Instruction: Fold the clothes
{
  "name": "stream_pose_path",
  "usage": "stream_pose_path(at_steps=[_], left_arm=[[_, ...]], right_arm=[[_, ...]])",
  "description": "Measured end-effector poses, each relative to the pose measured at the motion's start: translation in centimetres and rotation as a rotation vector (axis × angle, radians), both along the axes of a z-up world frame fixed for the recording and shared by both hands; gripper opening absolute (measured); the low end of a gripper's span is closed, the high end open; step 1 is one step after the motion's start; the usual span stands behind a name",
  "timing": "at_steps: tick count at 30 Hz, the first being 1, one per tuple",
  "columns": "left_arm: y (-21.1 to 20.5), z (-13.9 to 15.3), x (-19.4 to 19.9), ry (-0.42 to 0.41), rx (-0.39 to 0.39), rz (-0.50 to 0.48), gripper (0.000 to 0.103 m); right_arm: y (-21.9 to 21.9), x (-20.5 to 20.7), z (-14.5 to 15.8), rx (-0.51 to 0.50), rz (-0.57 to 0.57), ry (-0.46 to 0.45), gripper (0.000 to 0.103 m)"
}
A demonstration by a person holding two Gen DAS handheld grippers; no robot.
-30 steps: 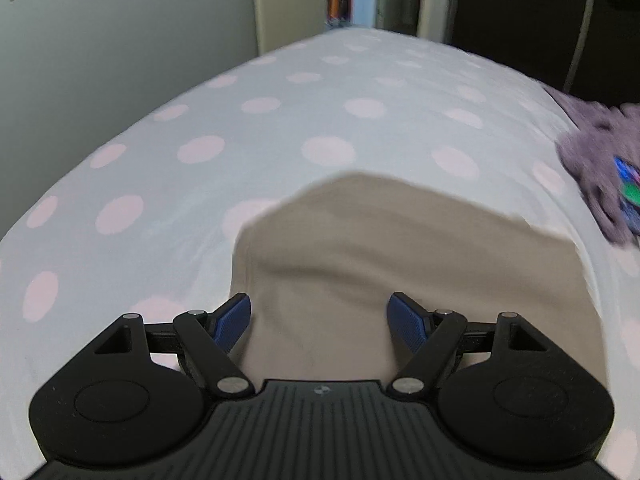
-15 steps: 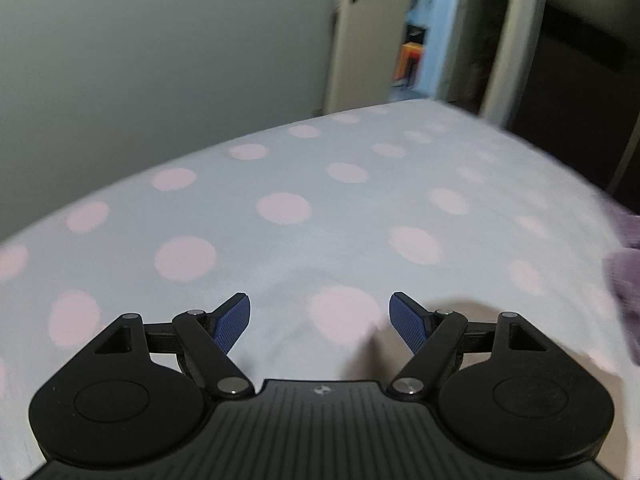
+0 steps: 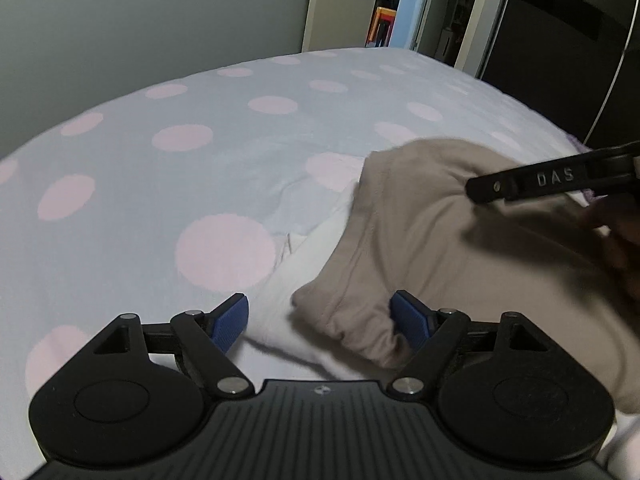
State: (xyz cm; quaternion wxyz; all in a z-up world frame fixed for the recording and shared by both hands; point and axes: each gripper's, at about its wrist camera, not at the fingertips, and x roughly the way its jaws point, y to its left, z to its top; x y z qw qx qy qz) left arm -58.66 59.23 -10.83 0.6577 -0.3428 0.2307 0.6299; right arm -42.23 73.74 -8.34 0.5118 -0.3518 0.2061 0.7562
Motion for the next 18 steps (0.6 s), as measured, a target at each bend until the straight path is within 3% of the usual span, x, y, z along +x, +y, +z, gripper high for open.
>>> stream_pose_path(at_steps=[2, 4, 8, 12, 15, 18], left_arm=[[0.0, 0.0, -0.5, -0.013, -0.003, -0.004, 0.082], [-0.1, -0.1, -0.8, -0.008, -0.004, -0.009, 0.082], [-0.6, -0.1, -1.2, -0.005, -0.009, 0.003, 0.083], [-1.3, 1.9, -1.4, -0.018, 0.051, 0.045, 0.083], [-1.5, 3.1, -1.2, -0.021, 0.095, 0.029, 0.083], [-1.0, 2.8, -0.9, 0.000, 0.088, 0.013, 0.083]], right_arm=[[1.6, 2.5, -0.2, -0.055, -0.102, 0.122, 0.102], [1.9, 4.1, 0.2, -0.043, -0.170, 0.168, 0.102], [1.3, 7.4, 1.5, 0.034, -0.360, 0.176, 0.102], [-1.1, 8.6, 3.2, 0.044, -0.307, 0.253, 0.102], [-5.2, 8.0, 4.2, 0.074, -0.217, 0.245, 0.102], [-10.1, 8.1, 4.3, 0.099, -0.157, 0.218, 0.102]])
